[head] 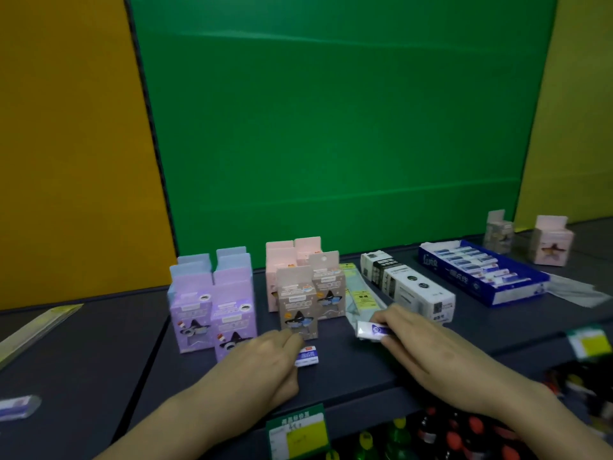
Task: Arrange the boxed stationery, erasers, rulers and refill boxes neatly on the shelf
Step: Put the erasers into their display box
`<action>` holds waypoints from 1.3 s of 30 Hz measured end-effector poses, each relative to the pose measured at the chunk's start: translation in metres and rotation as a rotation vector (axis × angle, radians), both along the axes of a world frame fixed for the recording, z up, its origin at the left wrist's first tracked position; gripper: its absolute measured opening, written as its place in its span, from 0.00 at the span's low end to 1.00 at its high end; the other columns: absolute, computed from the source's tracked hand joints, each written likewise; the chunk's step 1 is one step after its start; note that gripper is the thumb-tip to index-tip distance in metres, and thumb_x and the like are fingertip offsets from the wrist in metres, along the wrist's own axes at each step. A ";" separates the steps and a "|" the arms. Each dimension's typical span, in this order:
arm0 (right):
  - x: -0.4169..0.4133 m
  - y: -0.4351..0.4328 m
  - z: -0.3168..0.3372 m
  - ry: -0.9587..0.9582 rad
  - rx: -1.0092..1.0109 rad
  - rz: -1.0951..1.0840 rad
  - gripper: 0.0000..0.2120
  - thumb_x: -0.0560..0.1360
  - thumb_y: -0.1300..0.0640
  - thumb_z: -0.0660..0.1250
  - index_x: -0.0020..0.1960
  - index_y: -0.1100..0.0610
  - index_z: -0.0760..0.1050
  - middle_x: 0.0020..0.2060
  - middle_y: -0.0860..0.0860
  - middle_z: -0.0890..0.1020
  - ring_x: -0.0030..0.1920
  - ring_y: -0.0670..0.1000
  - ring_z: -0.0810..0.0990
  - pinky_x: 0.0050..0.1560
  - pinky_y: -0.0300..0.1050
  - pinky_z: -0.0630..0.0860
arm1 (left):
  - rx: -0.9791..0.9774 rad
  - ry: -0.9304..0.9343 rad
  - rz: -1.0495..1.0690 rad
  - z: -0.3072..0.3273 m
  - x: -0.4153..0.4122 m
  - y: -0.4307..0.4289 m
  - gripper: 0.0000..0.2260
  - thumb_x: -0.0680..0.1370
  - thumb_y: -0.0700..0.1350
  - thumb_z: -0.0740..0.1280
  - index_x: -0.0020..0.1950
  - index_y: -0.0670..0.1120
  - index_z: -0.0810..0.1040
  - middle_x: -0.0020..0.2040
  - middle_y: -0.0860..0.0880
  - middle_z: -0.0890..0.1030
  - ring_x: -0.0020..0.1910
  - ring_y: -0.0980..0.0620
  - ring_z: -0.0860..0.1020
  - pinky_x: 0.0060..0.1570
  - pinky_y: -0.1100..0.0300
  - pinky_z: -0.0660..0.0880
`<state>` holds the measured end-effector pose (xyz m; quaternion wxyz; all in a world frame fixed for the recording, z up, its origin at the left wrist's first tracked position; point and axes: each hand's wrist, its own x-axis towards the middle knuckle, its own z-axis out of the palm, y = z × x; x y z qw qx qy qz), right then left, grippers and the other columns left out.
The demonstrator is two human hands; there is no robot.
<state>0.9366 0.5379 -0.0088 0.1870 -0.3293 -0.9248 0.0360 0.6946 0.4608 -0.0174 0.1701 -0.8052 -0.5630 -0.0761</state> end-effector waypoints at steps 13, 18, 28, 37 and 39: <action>0.177 0.036 0.006 0.074 0.153 -0.080 0.15 0.75 0.41 0.52 0.54 0.46 0.70 0.45 0.33 0.69 0.49 0.37 0.69 0.53 0.31 0.65 | 0.055 -0.300 -0.265 0.026 0.145 0.051 0.14 0.70 0.56 0.50 0.51 0.53 0.68 0.42 0.59 0.69 0.42 0.60 0.68 0.45 0.62 0.68; 0.244 0.073 0.014 0.096 0.140 -0.087 0.13 0.76 0.44 0.57 0.57 0.48 0.72 0.48 0.37 0.73 0.51 0.36 0.70 0.52 0.26 0.64 | 0.066 -0.389 -0.270 0.025 0.211 0.082 0.13 0.70 0.57 0.50 0.50 0.55 0.67 0.40 0.63 0.68 0.43 0.67 0.68 0.42 0.70 0.65; 0.279 0.154 0.034 0.152 0.087 -0.012 0.11 0.76 0.51 0.61 0.57 0.49 0.75 0.46 0.37 0.73 0.47 0.40 0.74 0.48 0.39 0.71 | 0.033 -0.374 -0.231 0.044 0.263 0.157 0.11 0.77 0.51 0.58 0.57 0.50 0.70 0.43 0.62 0.65 0.42 0.64 0.68 0.43 0.69 0.65; 0.251 0.227 0.040 0.144 0.075 0.033 0.14 0.76 0.48 0.60 0.59 0.49 0.74 0.52 0.45 0.78 0.48 0.41 0.75 0.48 0.31 0.70 | -0.072 -0.249 -0.106 0.047 0.262 0.230 0.12 0.79 0.48 0.59 0.59 0.45 0.72 0.55 0.47 0.73 0.52 0.51 0.73 0.54 0.60 0.68; 0.245 0.240 0.041 0.126 0.083 0.029 0.14 0.76 0.48 0.60 0.60 0.49 0.74 0.53 0.44 0.78 0.51 0.43 0.75 0.53 0.38 0.73 | -0.080 -0.227 -0.078 0.045 0.261 0.241 0.12 0.78 0.48 0.59 0.58 0.44 0.72 0.55 0.47 0.74 0.54 0.50 0.72 0.56 0.58 0.68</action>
